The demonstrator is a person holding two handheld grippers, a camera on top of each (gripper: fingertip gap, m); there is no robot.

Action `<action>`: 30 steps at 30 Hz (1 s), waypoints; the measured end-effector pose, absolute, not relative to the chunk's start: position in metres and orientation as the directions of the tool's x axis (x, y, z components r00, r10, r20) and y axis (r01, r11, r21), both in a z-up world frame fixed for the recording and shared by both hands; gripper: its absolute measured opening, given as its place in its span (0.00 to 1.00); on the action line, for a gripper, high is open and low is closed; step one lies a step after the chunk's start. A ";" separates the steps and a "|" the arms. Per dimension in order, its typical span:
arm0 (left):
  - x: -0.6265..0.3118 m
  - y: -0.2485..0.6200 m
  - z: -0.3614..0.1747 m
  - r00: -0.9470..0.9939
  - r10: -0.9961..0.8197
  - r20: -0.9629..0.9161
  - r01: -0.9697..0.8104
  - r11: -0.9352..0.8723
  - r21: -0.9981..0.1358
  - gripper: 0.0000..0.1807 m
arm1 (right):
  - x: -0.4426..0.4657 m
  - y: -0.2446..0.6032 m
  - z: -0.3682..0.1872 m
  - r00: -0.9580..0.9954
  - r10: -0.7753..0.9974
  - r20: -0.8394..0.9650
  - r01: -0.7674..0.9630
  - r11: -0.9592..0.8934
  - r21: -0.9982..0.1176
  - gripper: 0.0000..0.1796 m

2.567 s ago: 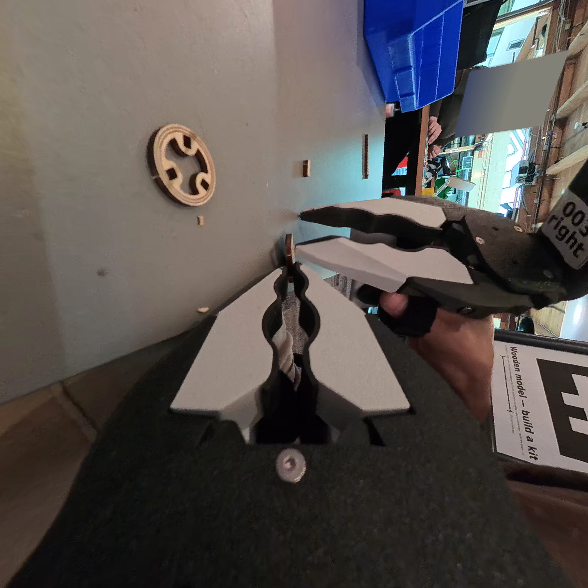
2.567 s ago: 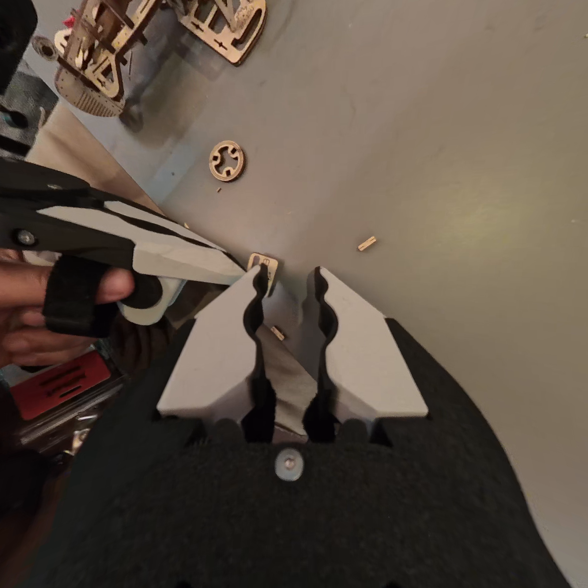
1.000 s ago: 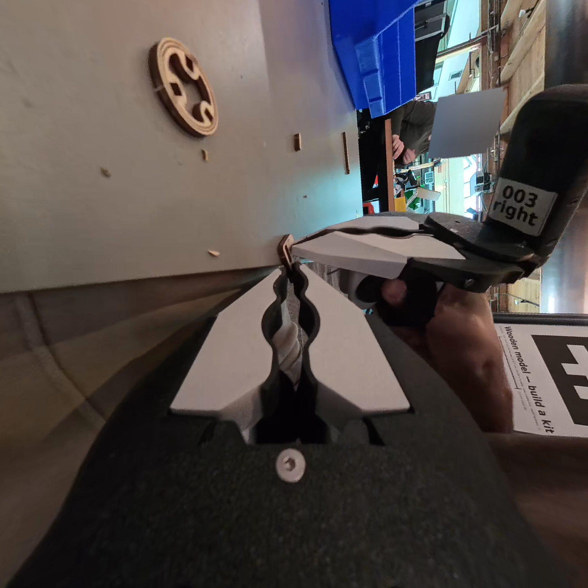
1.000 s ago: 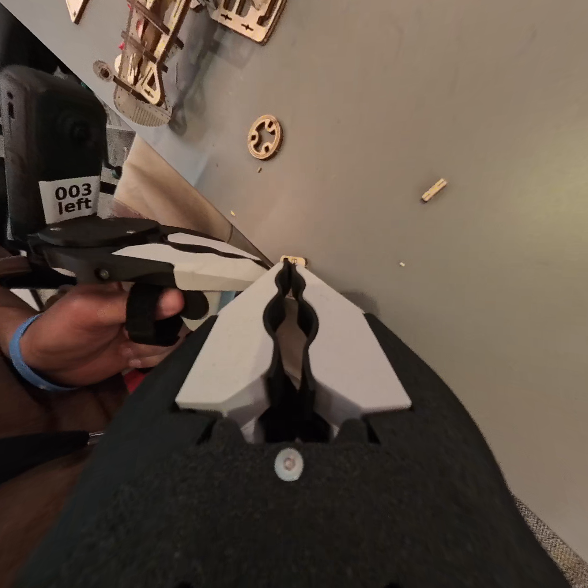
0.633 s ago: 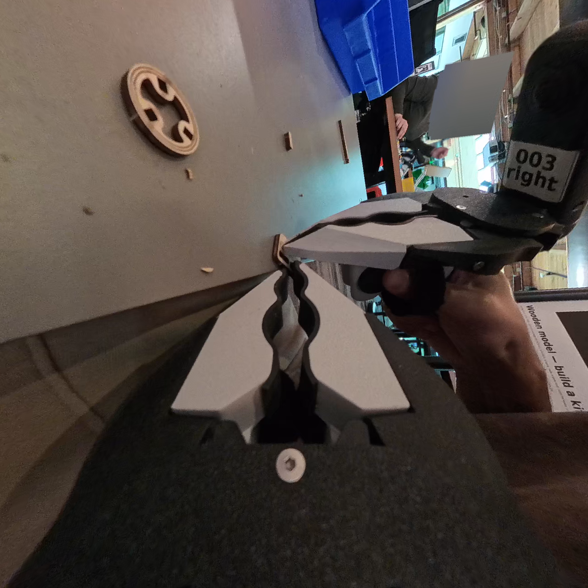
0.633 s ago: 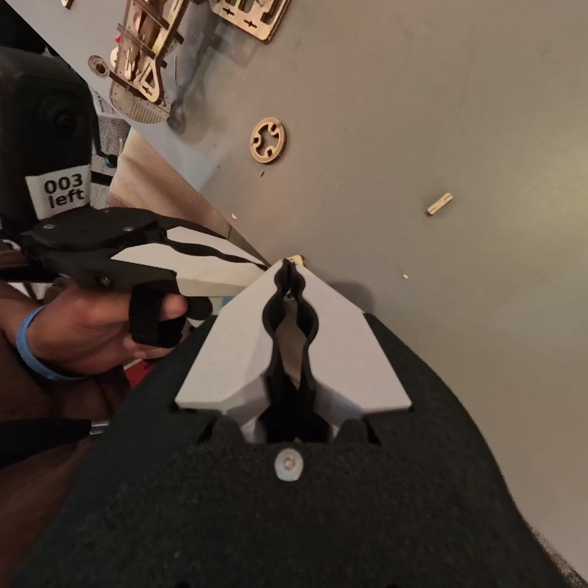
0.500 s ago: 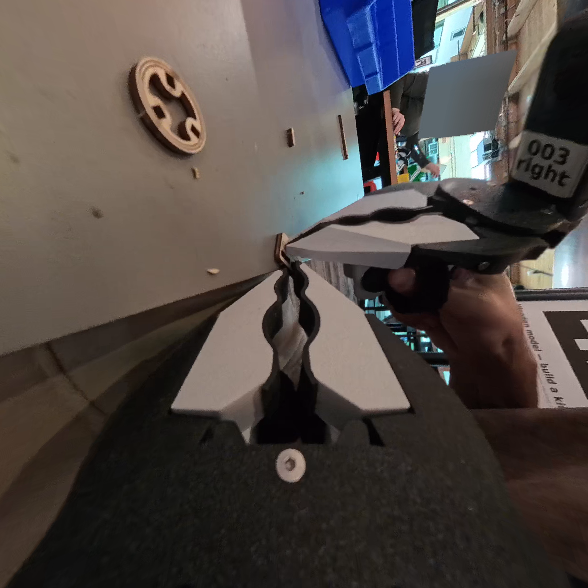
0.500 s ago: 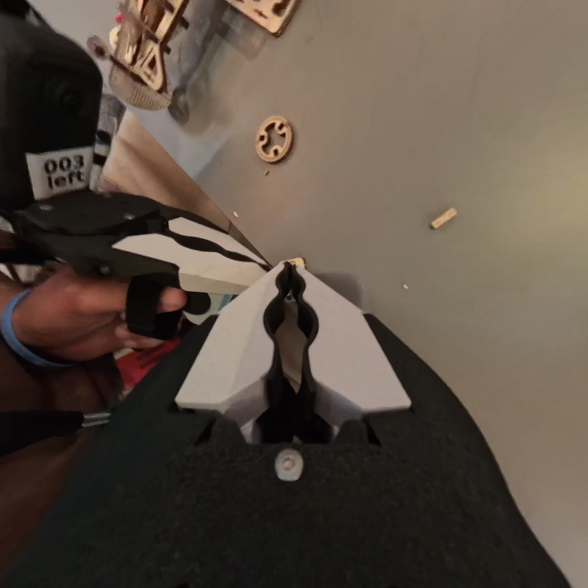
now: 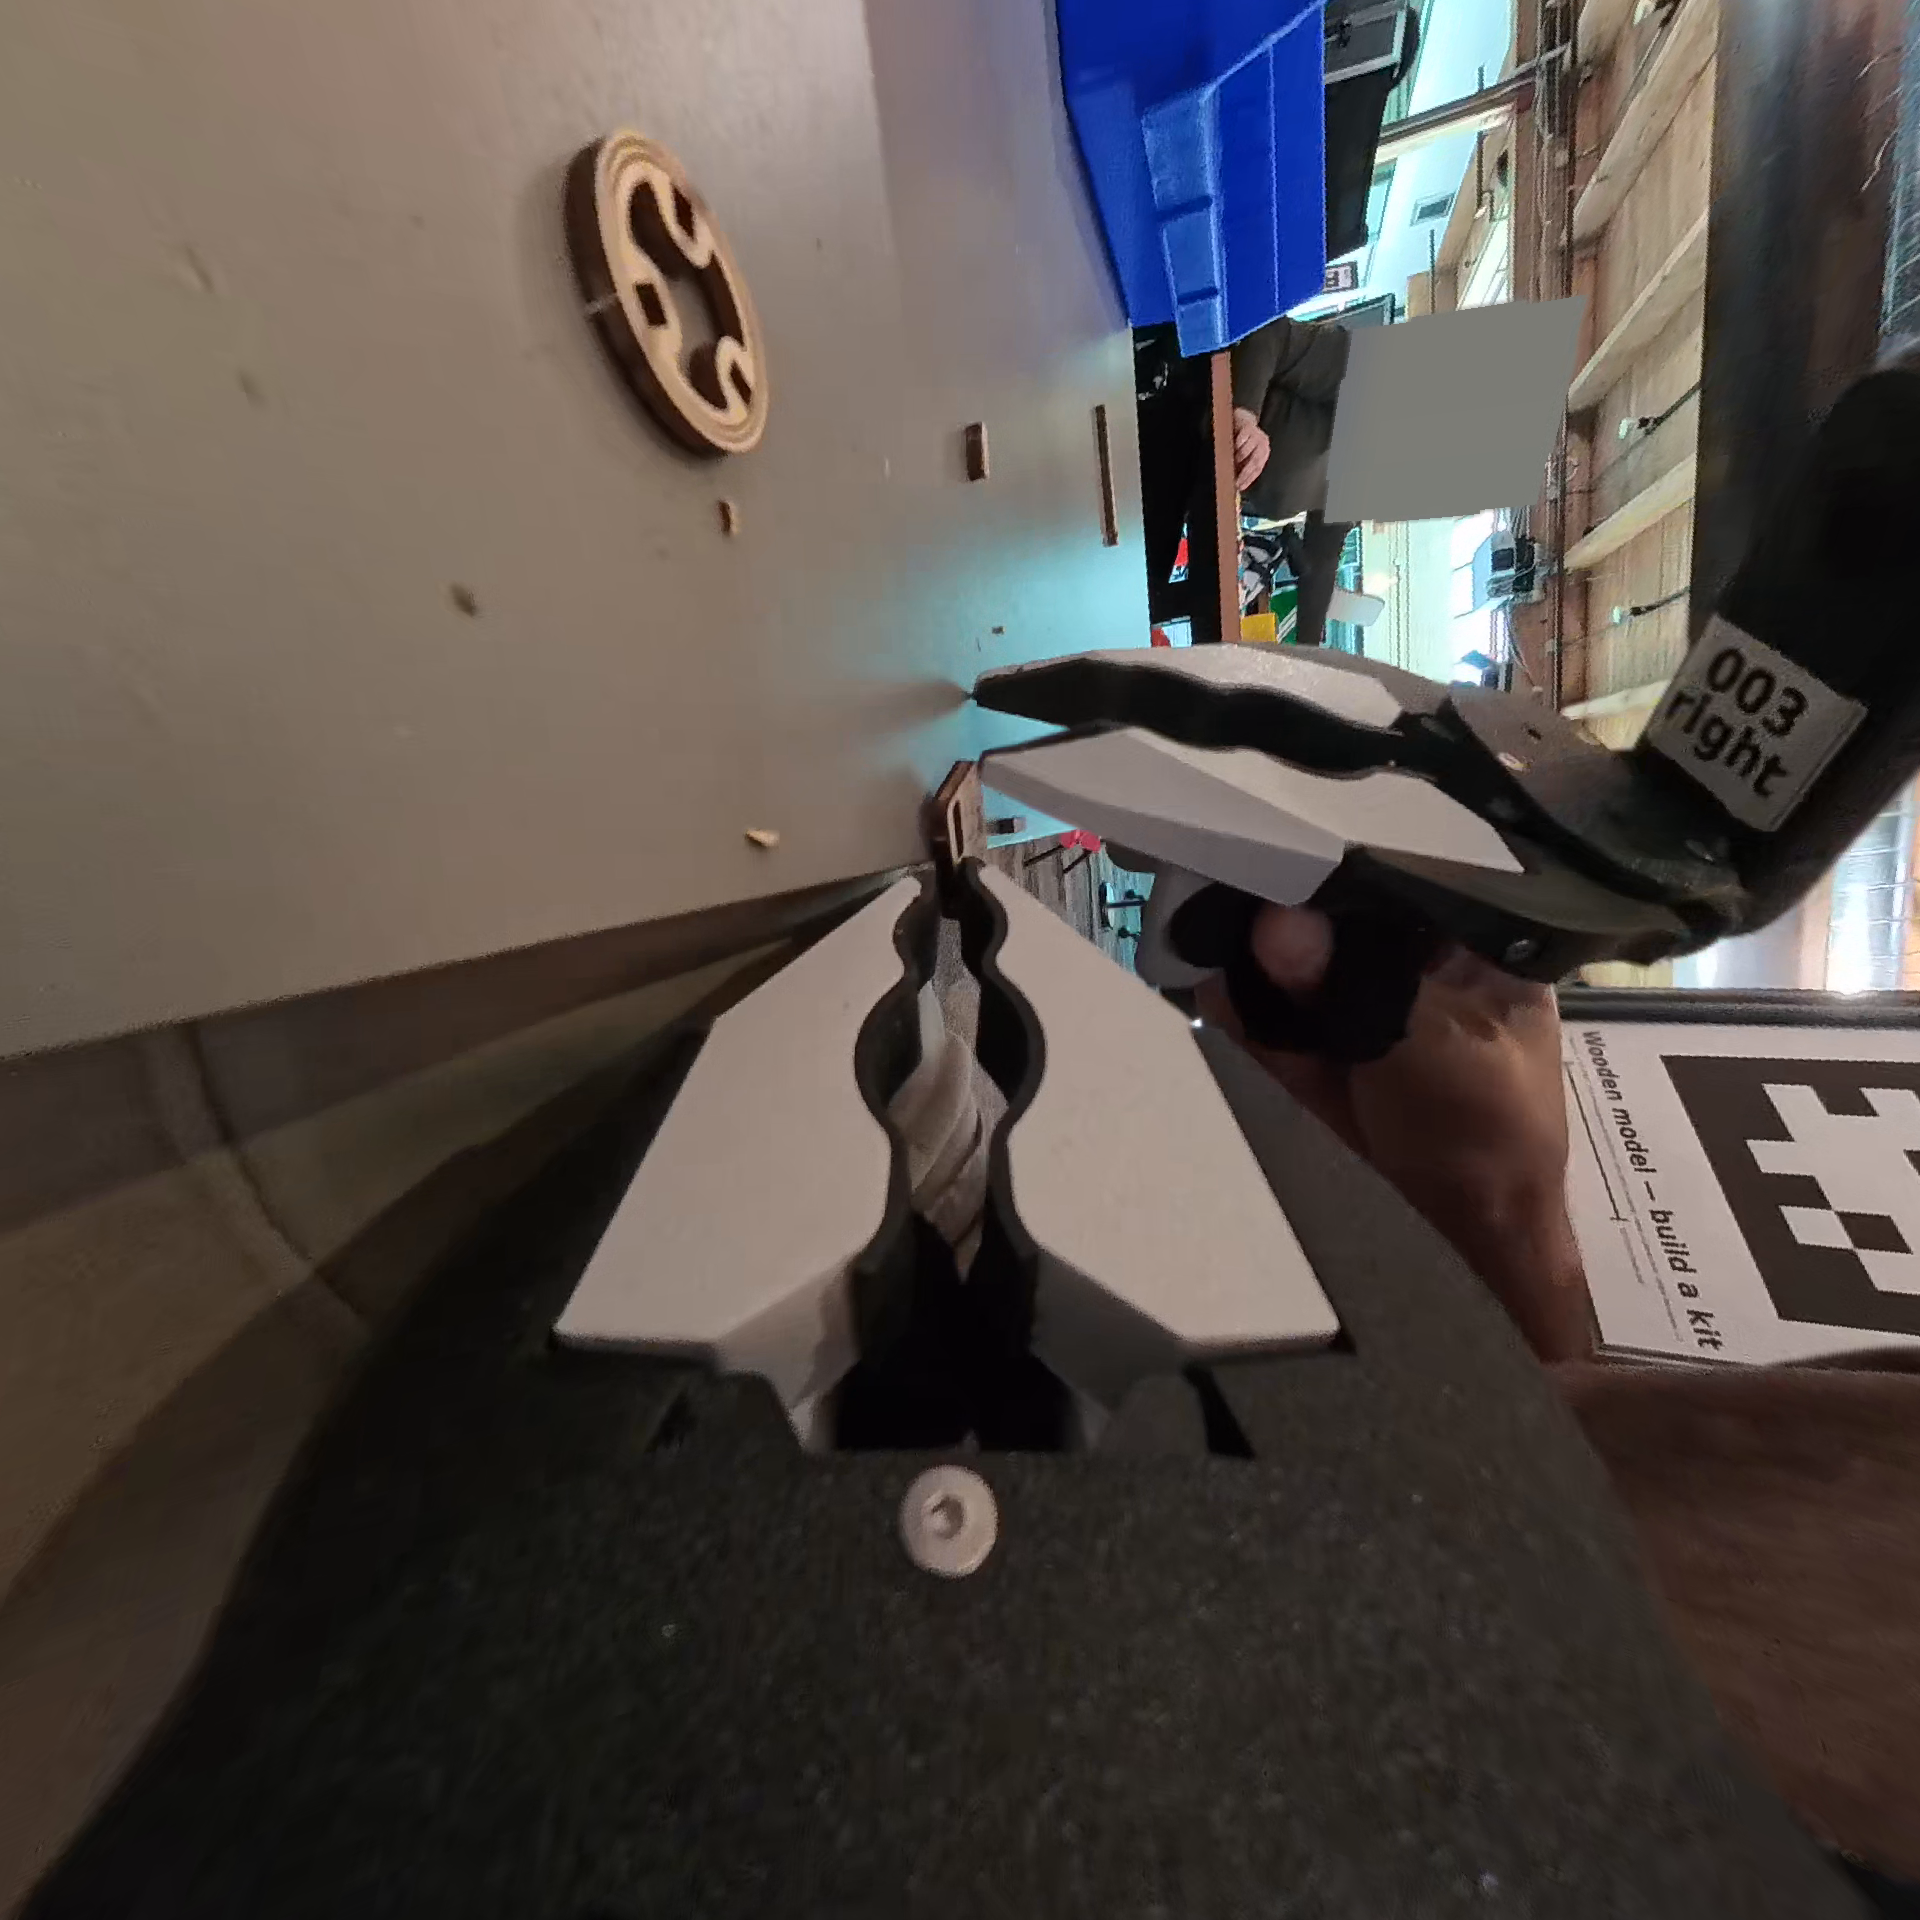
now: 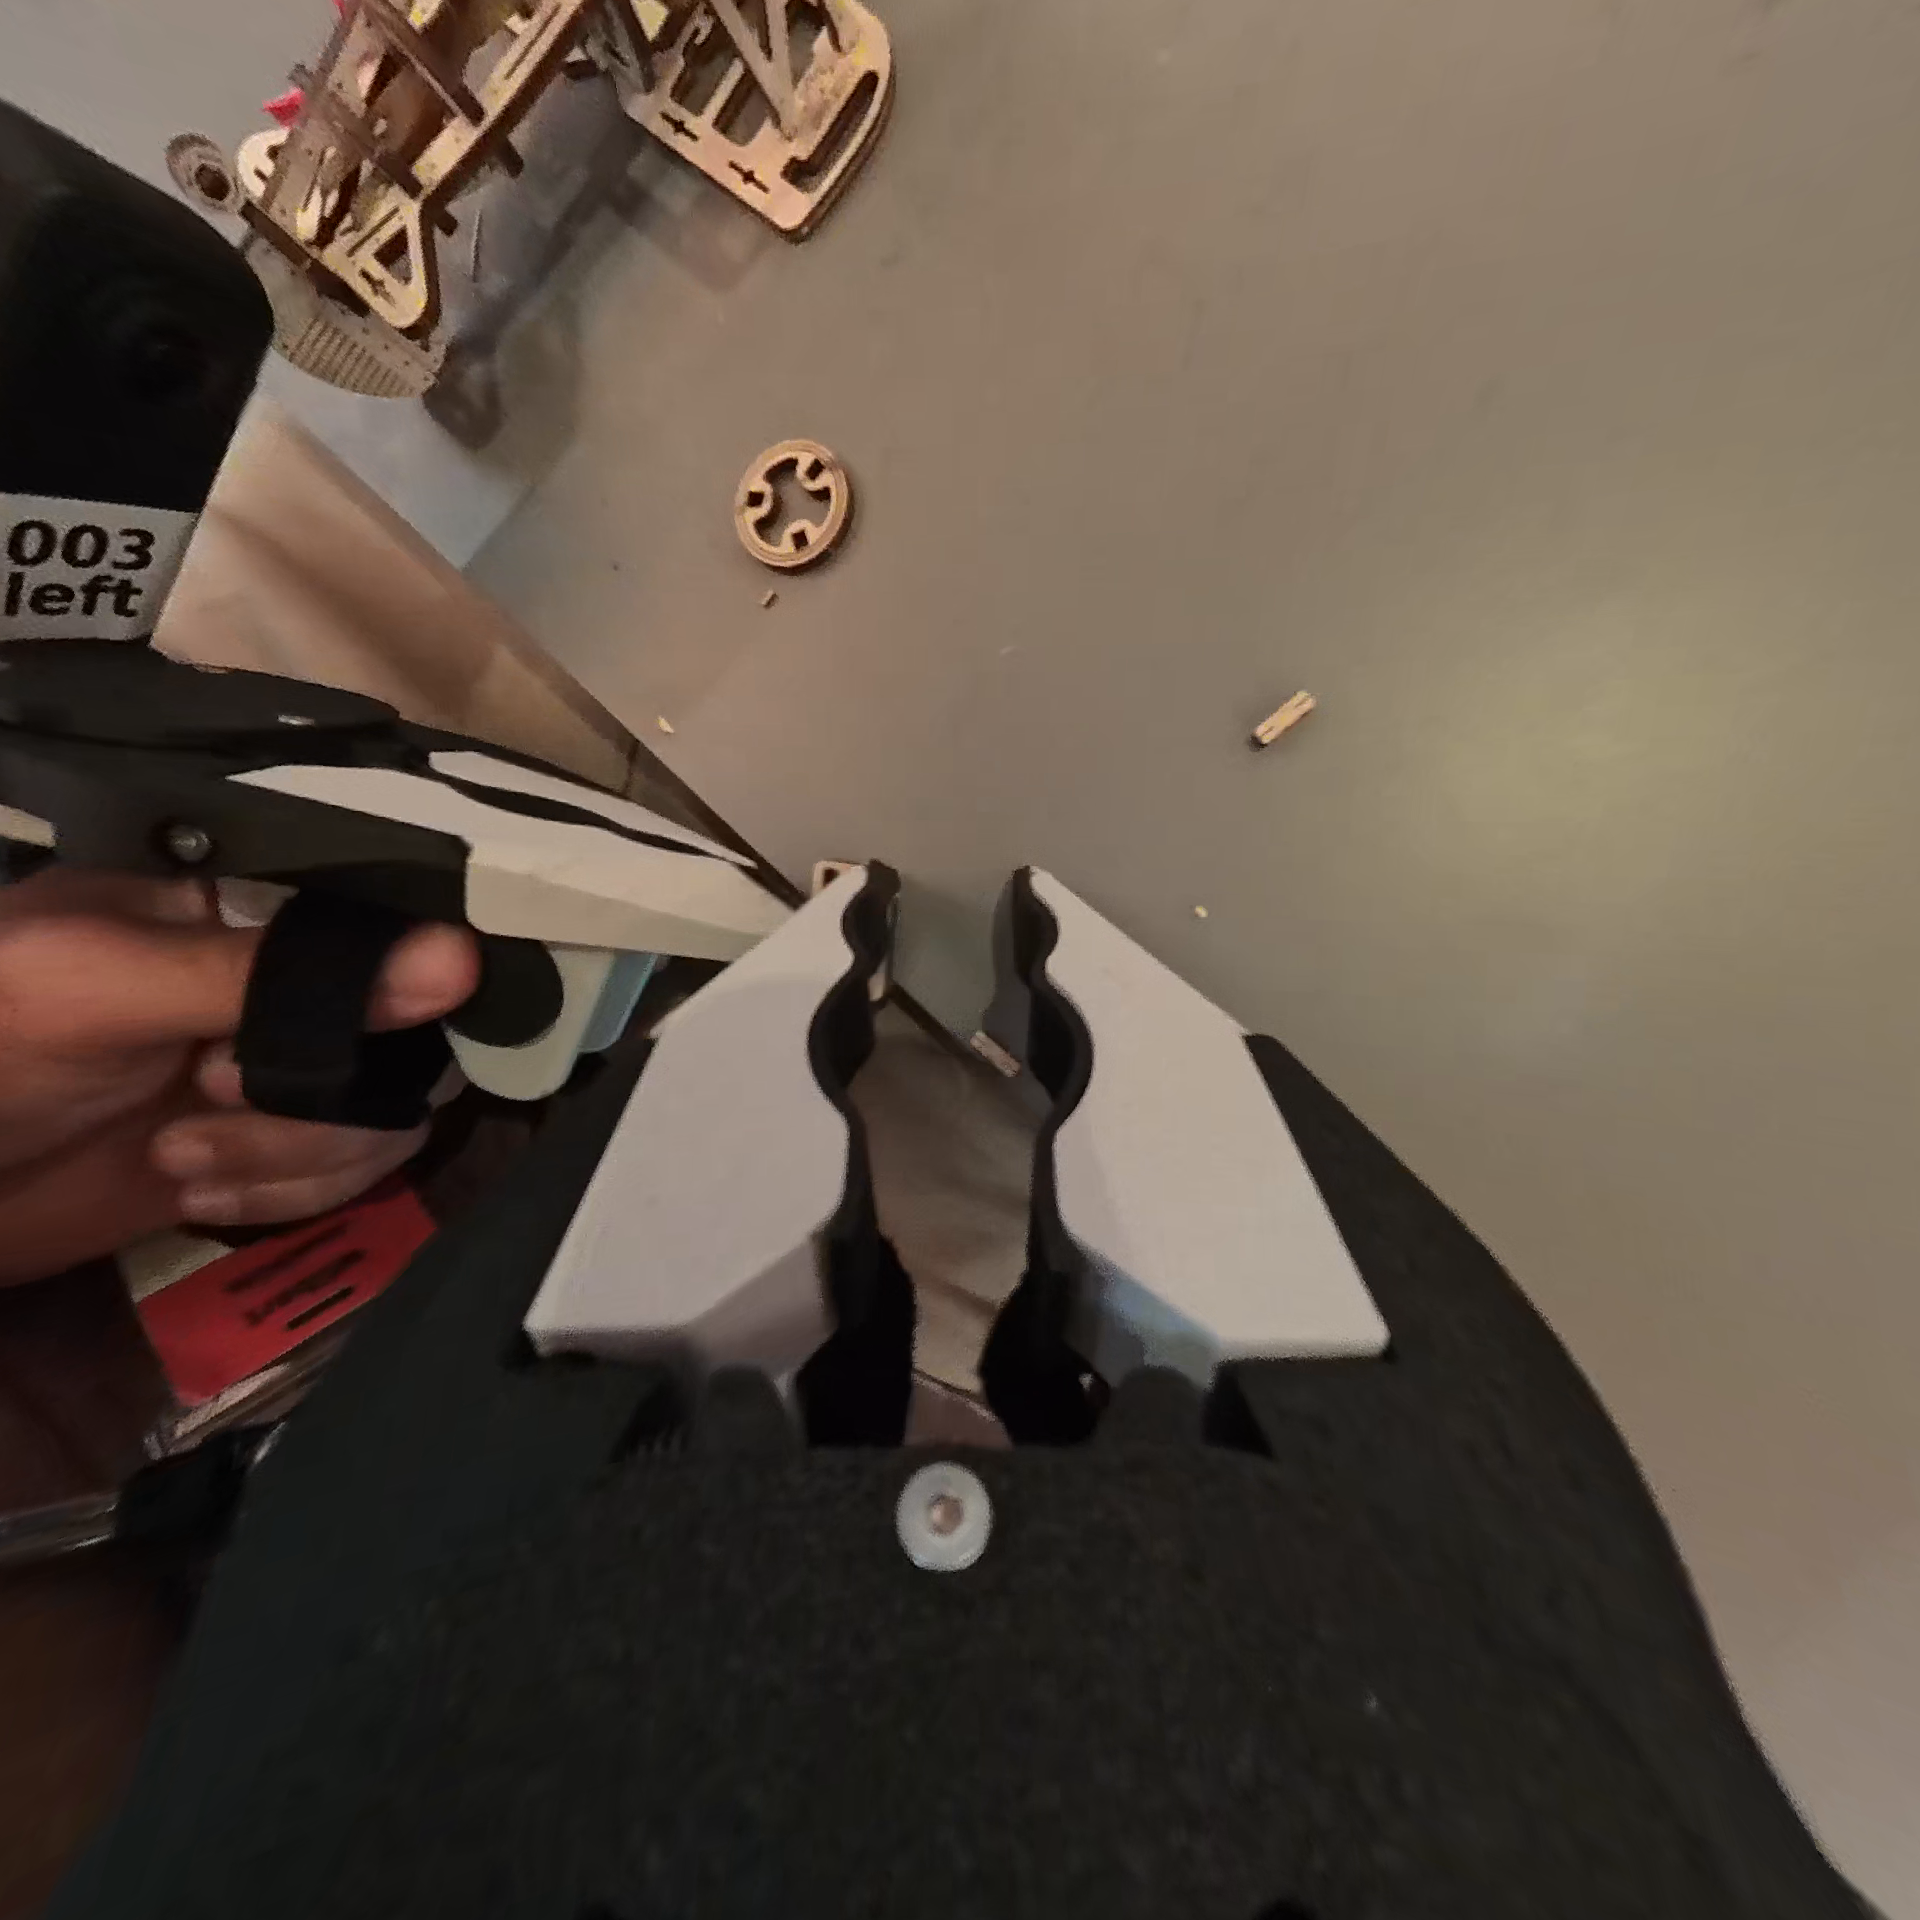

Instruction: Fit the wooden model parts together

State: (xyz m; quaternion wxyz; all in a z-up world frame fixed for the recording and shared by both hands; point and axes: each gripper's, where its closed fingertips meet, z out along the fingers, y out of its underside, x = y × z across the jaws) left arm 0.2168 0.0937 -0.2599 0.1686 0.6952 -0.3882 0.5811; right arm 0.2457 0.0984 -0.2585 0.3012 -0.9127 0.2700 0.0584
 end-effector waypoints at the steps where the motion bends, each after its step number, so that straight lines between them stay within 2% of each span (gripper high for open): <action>1: 0.217 0.093 -0.260 0.024 -0.343 0.939 -0.735 -0.643 -0.216 0.01 | 0.245 0.098 -0.258 0.851 -0.459 -0.255 -0.521 -0.678 -0.519 0.14; 5: 0.218 0.092 -0.260 0.022 -0.343 0.939 -0.737 -0.640 -0.216 0.01 | 0.246 0.092 -0.259 0.848 -0.491 -0.200 -0.521 -0.700 -0.489 0.18; 13: 0.219 0.091 -0.259 0.022 -0.337 0.941 -0.737 -0.642 -0.212 0.00 | 0.245 0.090 -0.260 0.864 -0.489 -0.118 -0.483 -0.741 -0.466 0.17; 14: 0.219 0.091 -0.259 0.023 -0.336 0.942 -0.737 -0.642 -0.211 0.01 | 0.243 0.091 -0.260 0.870 -0.479 -0.118 -0.474 -0.745 -0.469 0.15; 15: 0.219 0.091 -0.259 0.023 -0.336 0.942 -0.737 -0.642 -0.211 0.01 | 0.237 0.094 -0.260 0.875 -0.459 -0.150 -0.471 -0.743 -0.475 0.08; 19: 0.219 0.090 -0.259 0.021 -0.336 0.942 -0.741 -0.637 -0.211 0.01 | 0.231 0.097 -0.261 0.828 -0.481 -0.289 -0.561 -0.712 -0.422 0.02; 26: 0.219 0.088 -0.259 0.032 -0.333 0.942 -0.747 -0.635 -0.199 0.00 | 0.231 0.096 -0.261 0.861 -0.446 -0.245 -0.504 -0.810 -0.298 0.01; 30: 0.220 0.088 -0.259 0.028 -0.333 0.942 -0.756 -0.624 -0.198 0.01 | 0.230 0.096 -0.261 0.859 -0.456 -0.232 -0.507 -0.819 -0.269 0.01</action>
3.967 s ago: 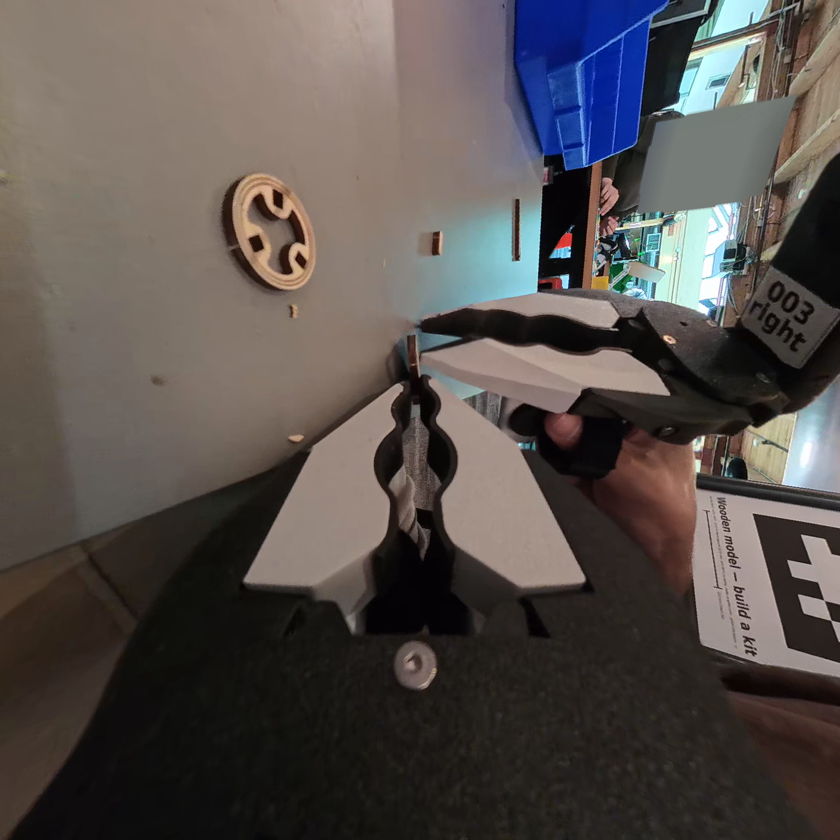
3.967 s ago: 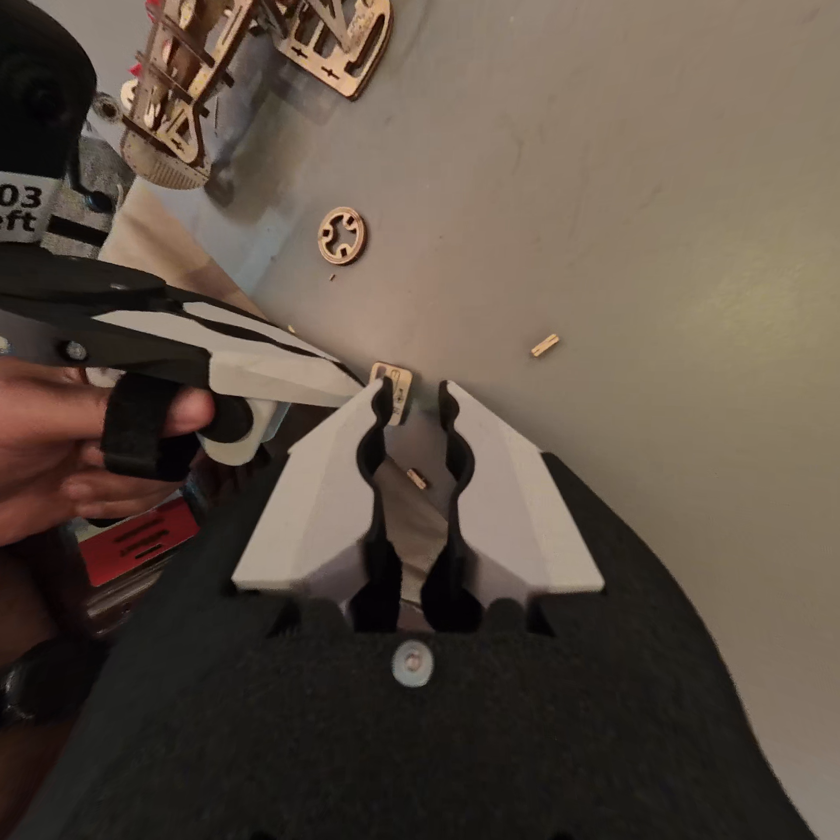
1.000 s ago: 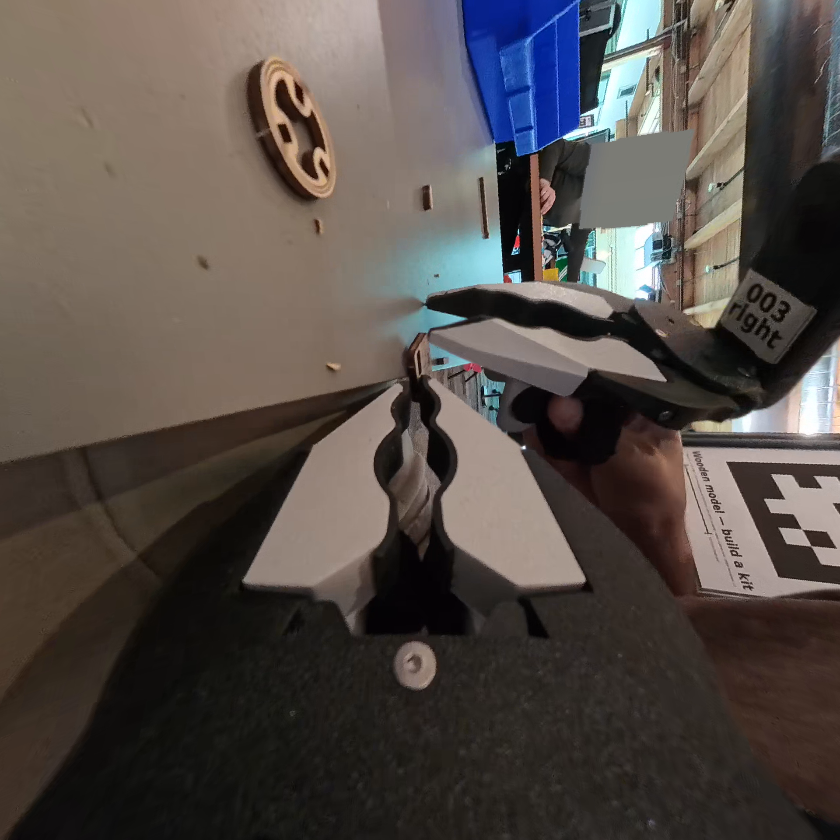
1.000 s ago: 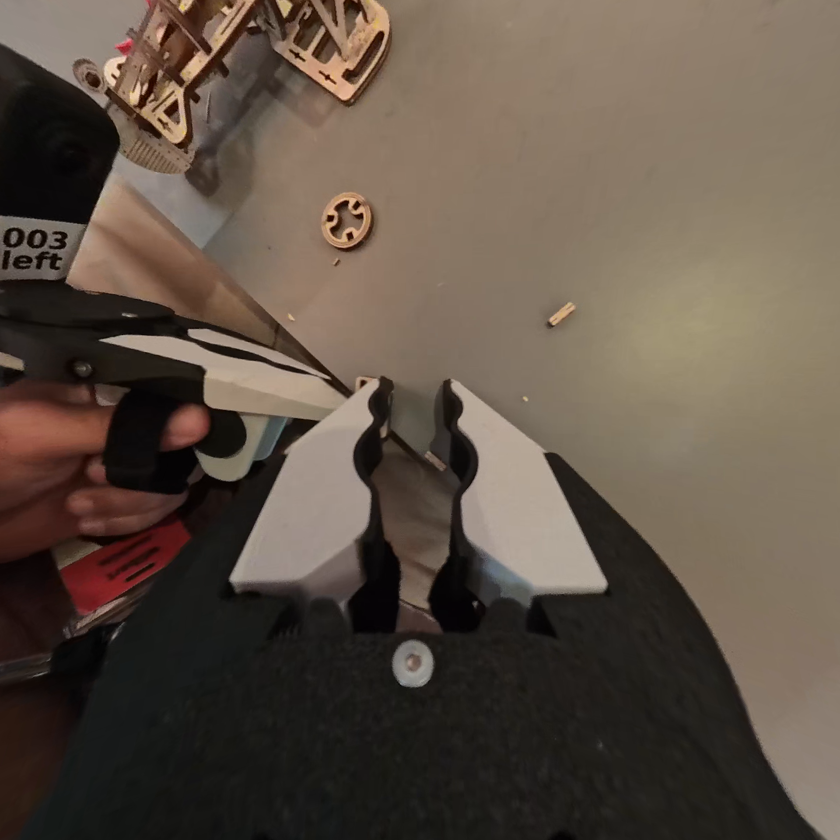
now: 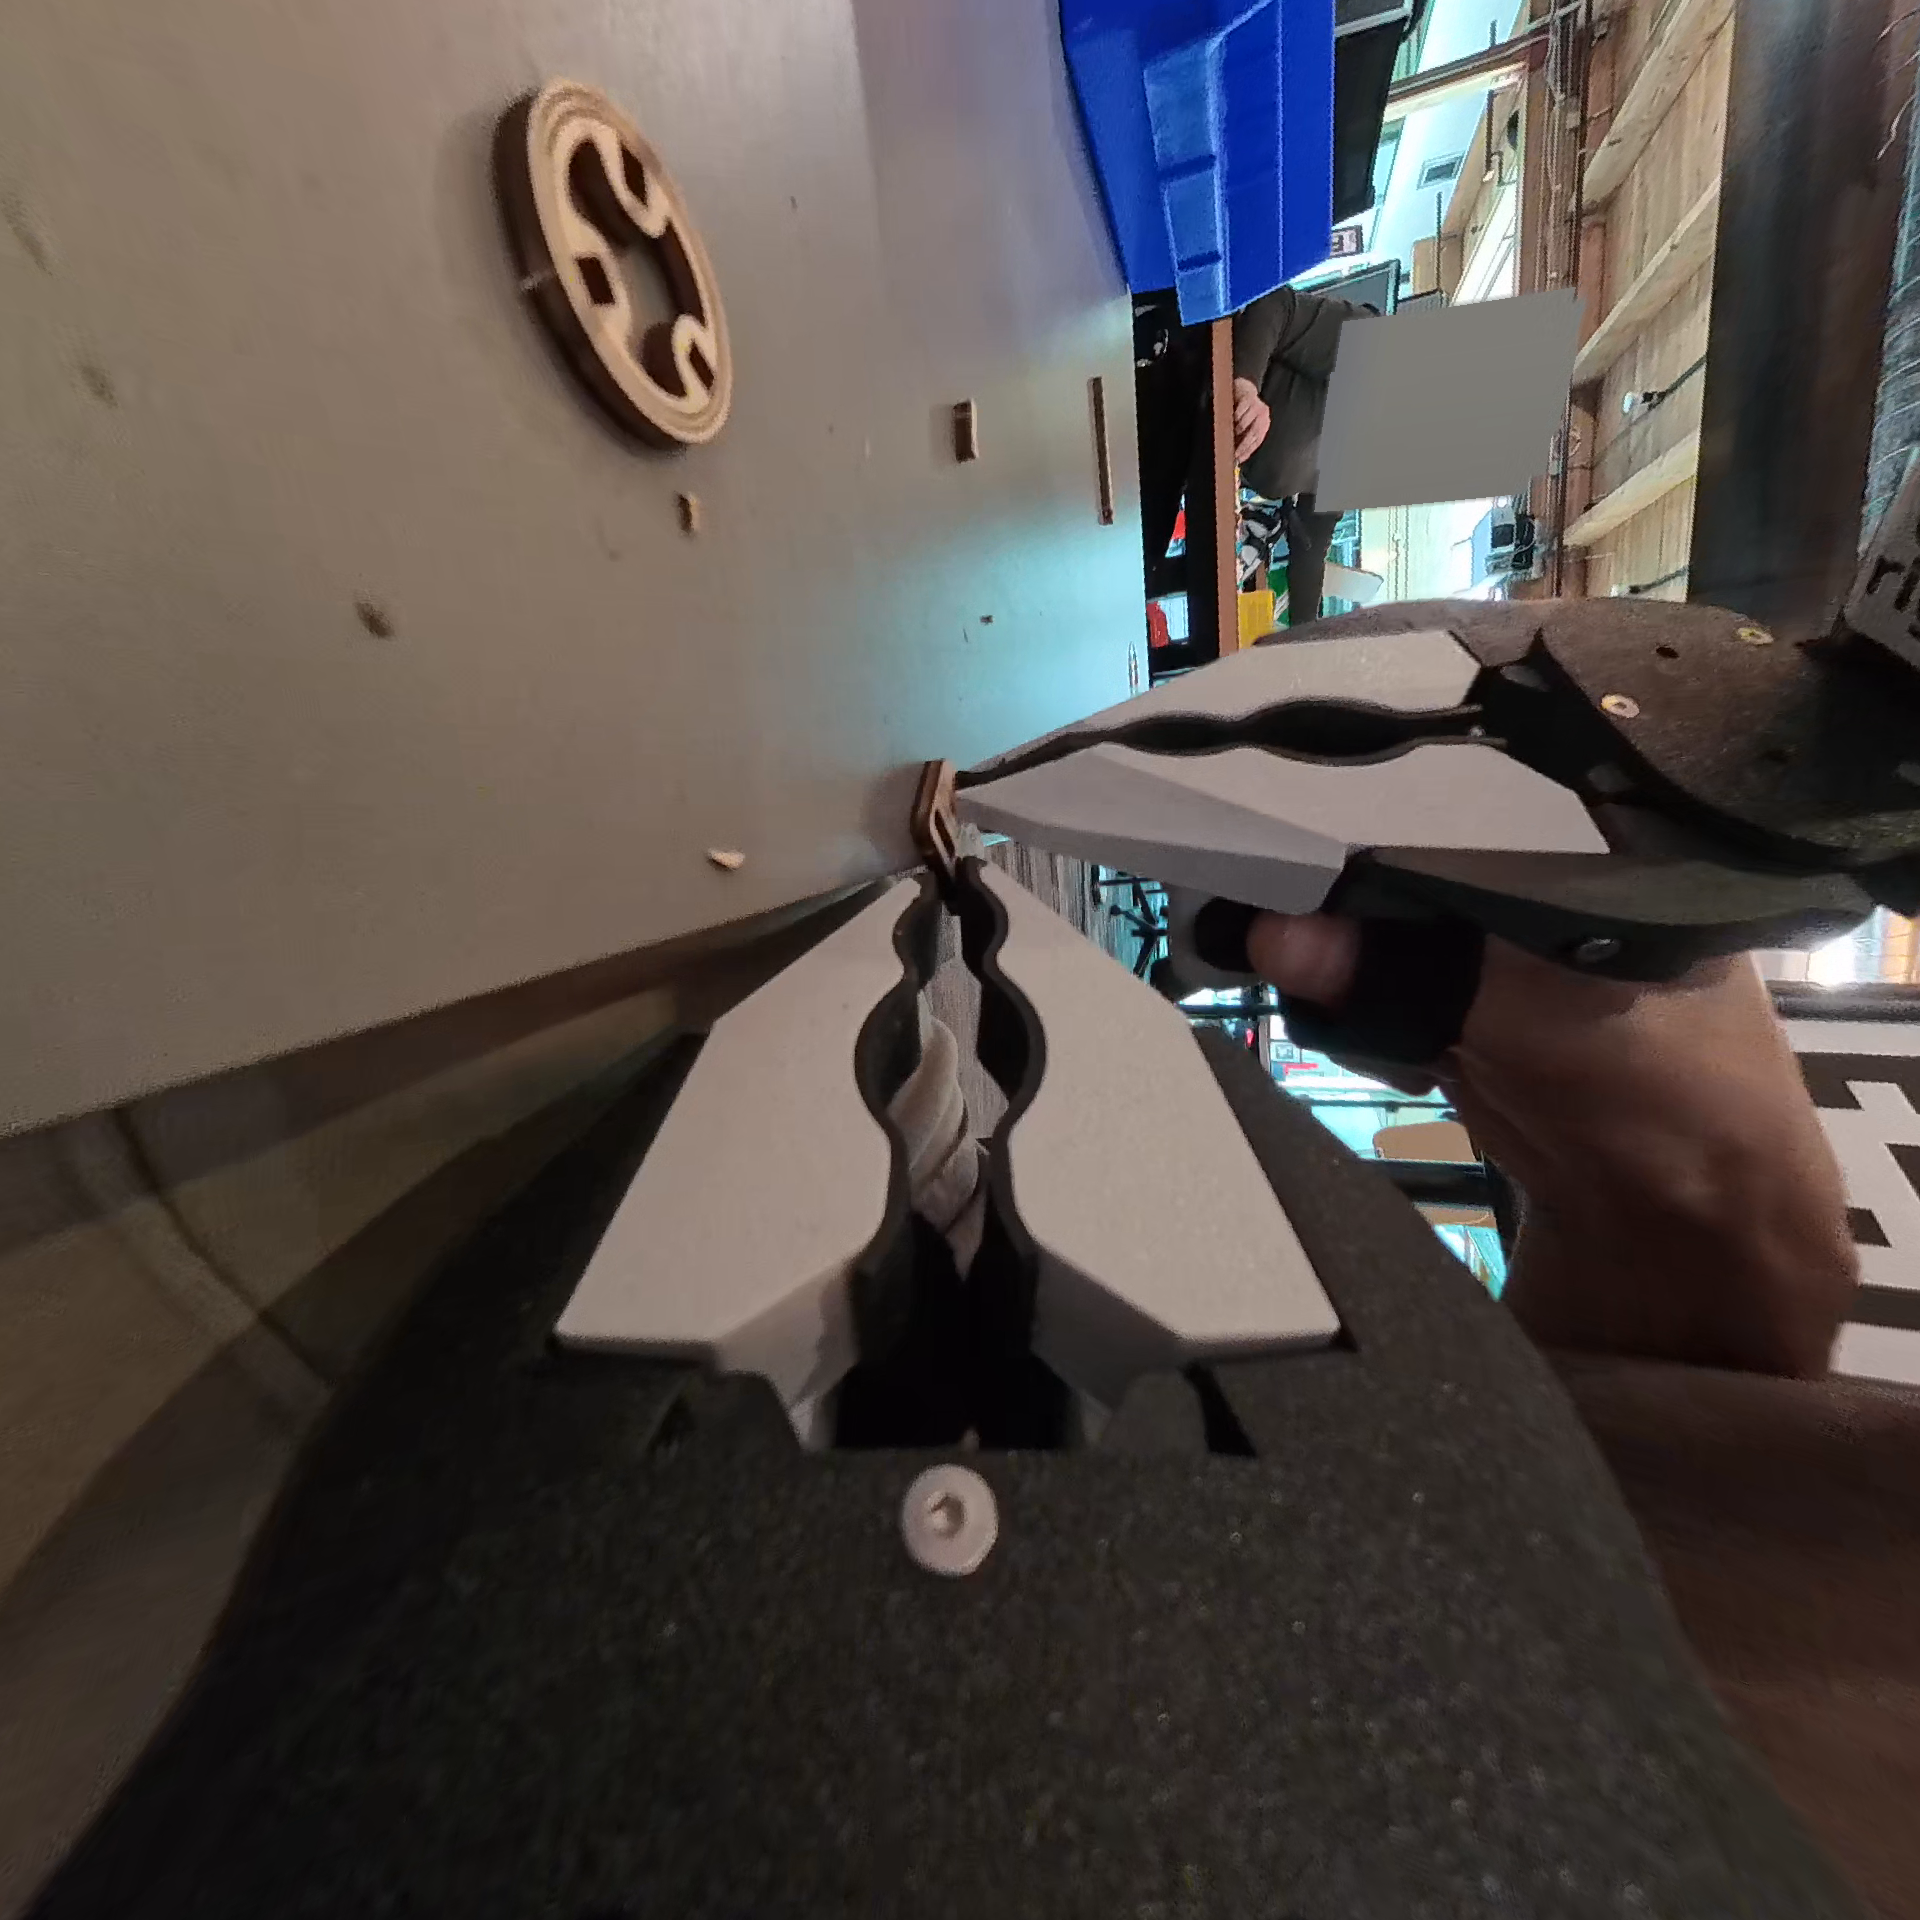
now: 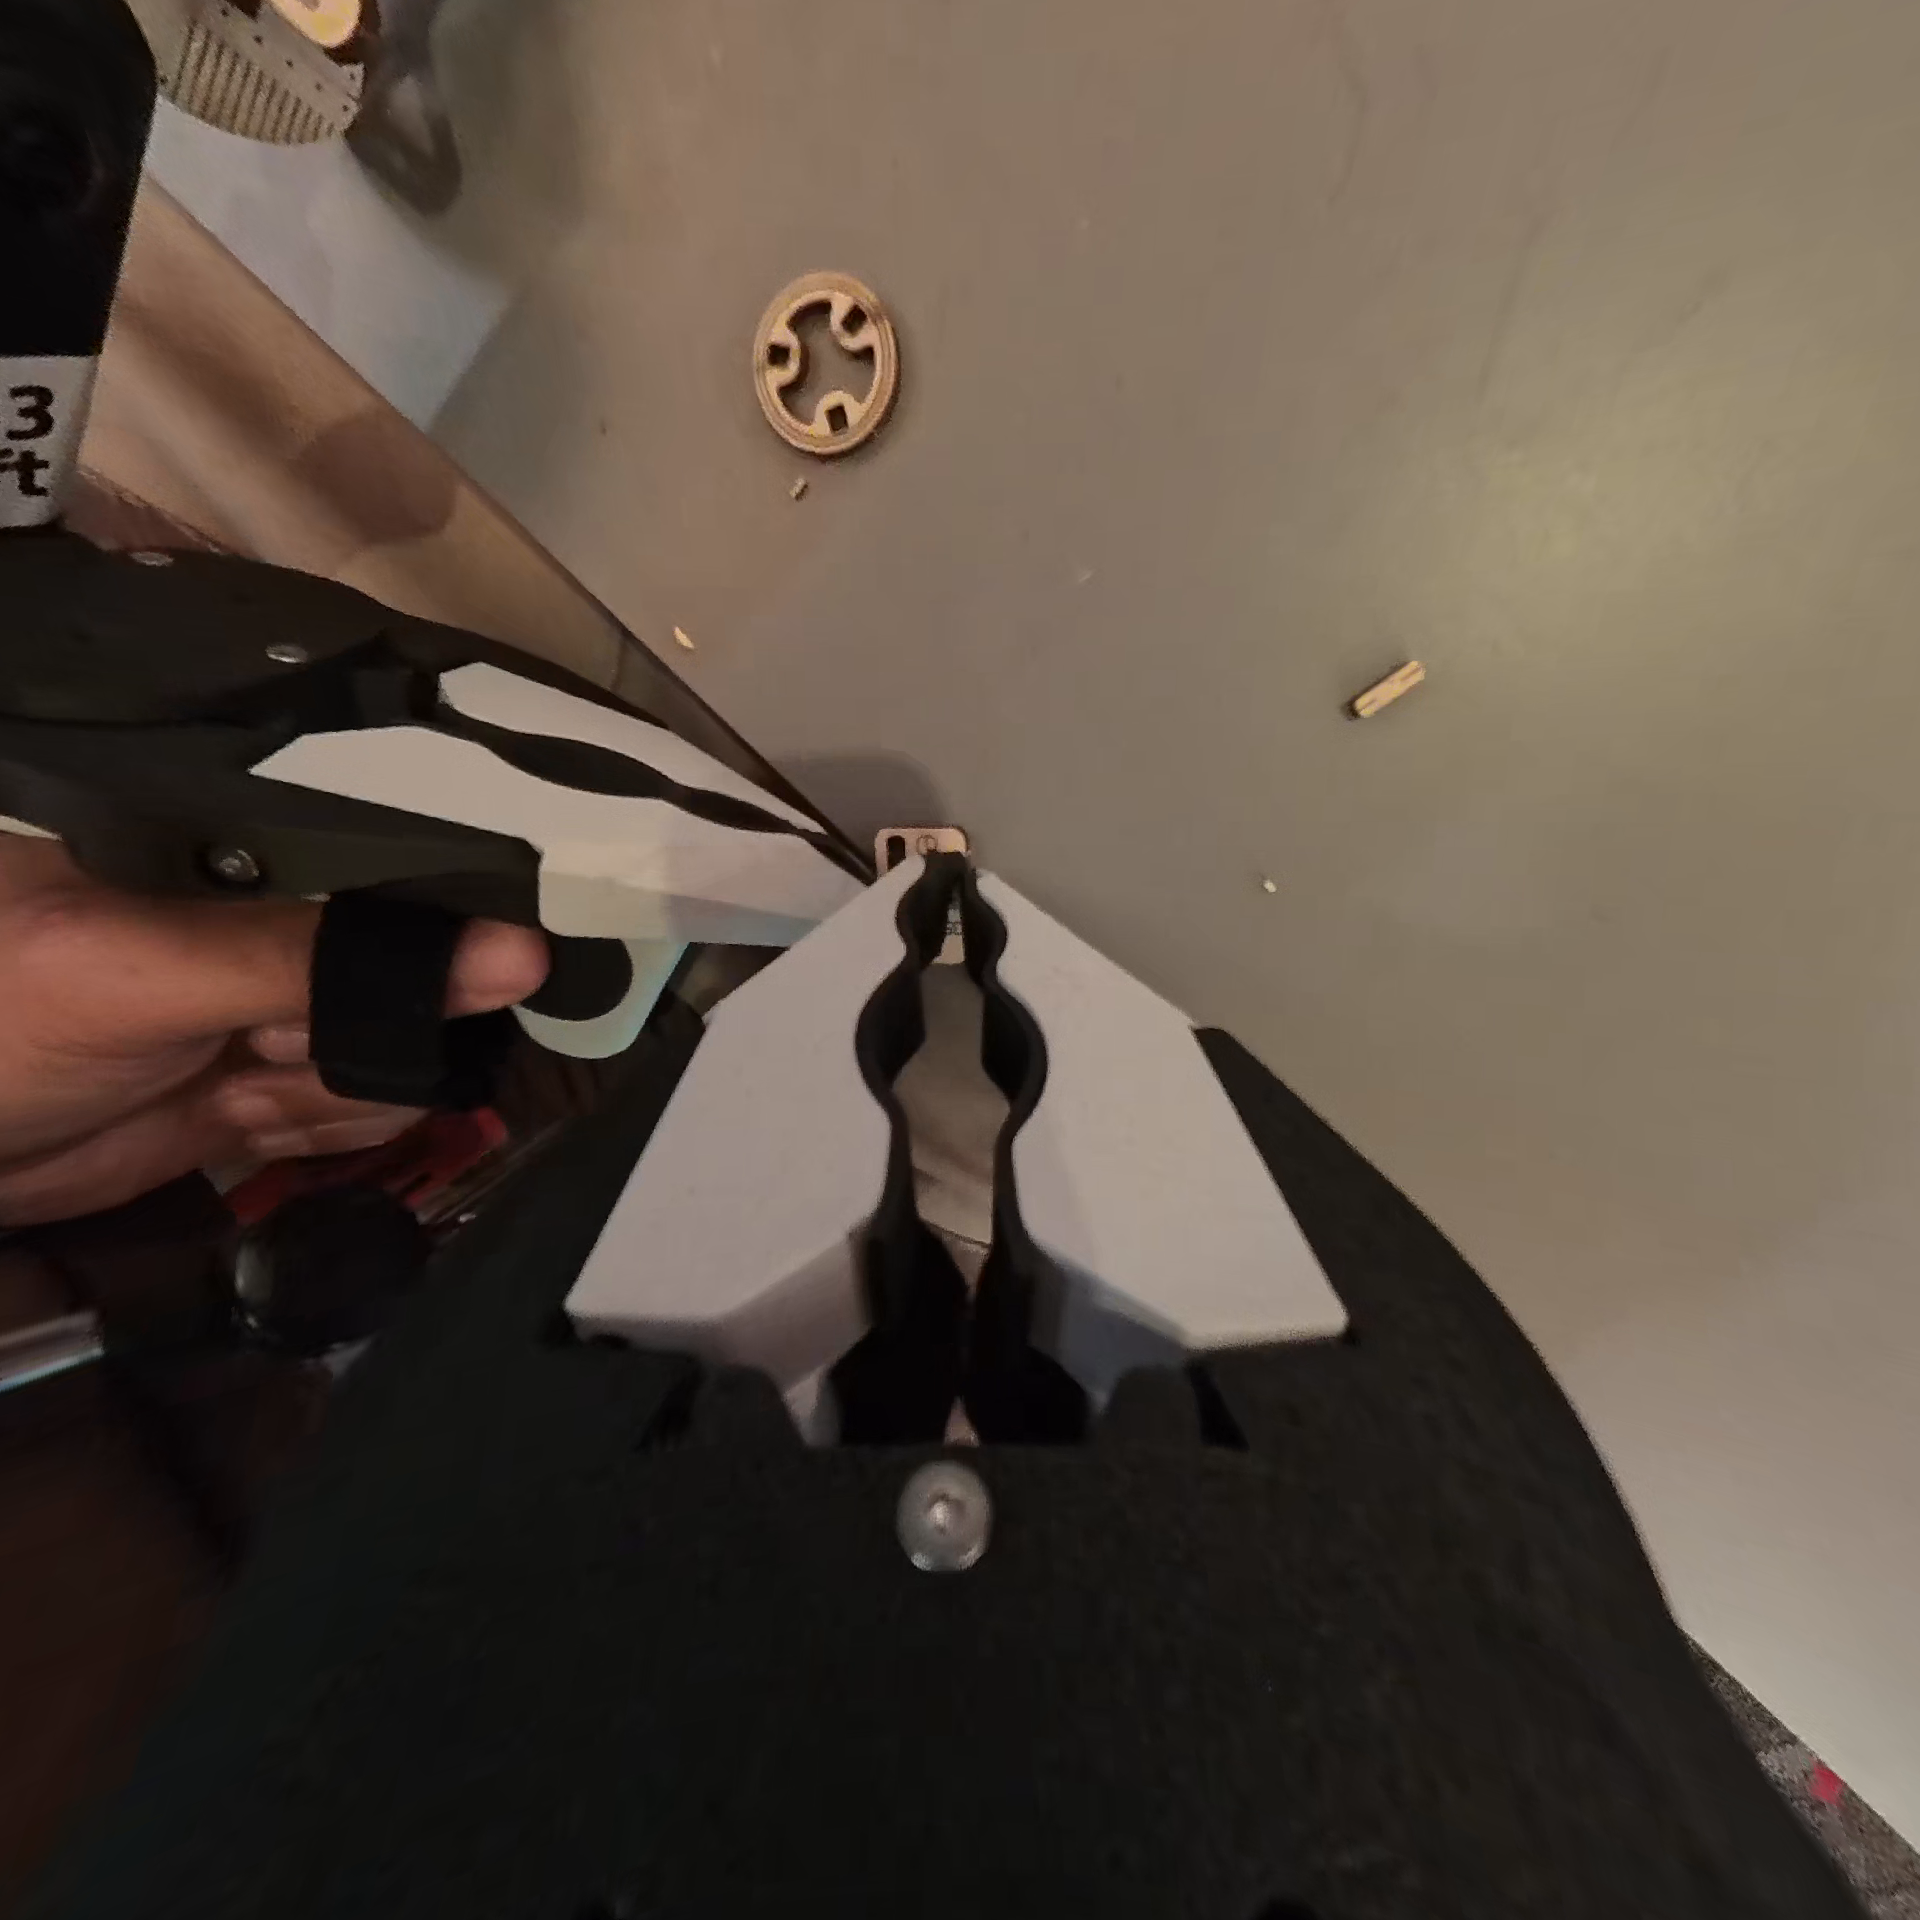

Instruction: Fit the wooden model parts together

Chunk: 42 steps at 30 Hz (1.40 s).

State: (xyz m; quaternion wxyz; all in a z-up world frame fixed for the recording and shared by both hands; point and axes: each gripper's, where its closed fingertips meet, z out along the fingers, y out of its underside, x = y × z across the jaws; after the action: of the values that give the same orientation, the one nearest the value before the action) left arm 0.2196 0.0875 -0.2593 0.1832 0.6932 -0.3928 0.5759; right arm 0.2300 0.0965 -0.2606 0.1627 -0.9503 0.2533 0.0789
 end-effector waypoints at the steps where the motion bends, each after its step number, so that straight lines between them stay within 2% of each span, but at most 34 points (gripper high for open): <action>1: 0.220 0.087 -0.259 0.026 -0.334 0.942 -0.757 -0.622 -0.199 0.01 | 0.230 0.096 -0.261 0.858 -0.461 -0.228 -0.510 -0.818 -0.268 0.01; 13: 0.219 0.088 -0.260 0.029 -0.332 0.943 -0.764 -0.615 -0.193 0.00 | 0.228 0.096 -0.261 0.891 -0.430 -0.149 -0.451 -0.877 -0.168 0.01; 19: 0.219 0.089 -0.260 0.042 -0.329 0.943 -0.759 -0.625 -0.184 0.00 | 0.228 0.096 -0.261 0.877 -0.453 -0.160 -0.477 -0.862 -0.172 0.01; 23: 0.219 0.089 -0.260 0.015 -0.397 0.918 -0.764 -0.596 -0.246 0.00 | 0.229 0.096 -0.261 0.872 -0.459 -0.172 -0.485 -0.859 -0.167 0.01; 28: 0.219 0.091 -0.260 0.028 -0.331 0.943 -0.766 -0.613 -0.193 0.01 | 0.229 0.097 -0.261 0.852 -0.477 -0.214 -0.515 -0.837 -0.186 0.01; 34: 0.214 0.084 -0.257 0.009 -0.319 0.948 -0.814 -0.553 -0.179 0.16 | 0.229 0.097 -0.261 0.851 -0.464 -0.246 -0.515 -0.829 -0.217 0.01; 37: 0.216 0.080 -0.255 -0.007 -0.304 0.953 -0.811 -0.556 -0.183 0.12 | 0.224 0.096 -0.261 0.846 -0.458 -0.273 -0.519 -0.824 -0.227 0.00; 40: 0.213 0.078 -0.261 -0.001 -0.316 0.949 -0.813 -0.552 -0.184 0.01 | 0.220 0.094 -0.259 0.852 -0.451 -0.267 -0.513 -0.821 -0.248 0.00; 42: 0.212 0.077 -0.261 0.020 -0.273 0.962 -0.813 -0.565 -0.143 0.00 | 0.220 0.094 -0.260 0.850 -0.454 -0.266 -0.518 -0.812 -0.269 0.00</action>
State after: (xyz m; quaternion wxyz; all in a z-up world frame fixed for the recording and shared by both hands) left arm 0.2123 0.0770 -0.2605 0.2357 0.6741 -0.4025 0.5727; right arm 0.2195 0.0941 -0.2595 0.1678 -0.9470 0.2567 0.0950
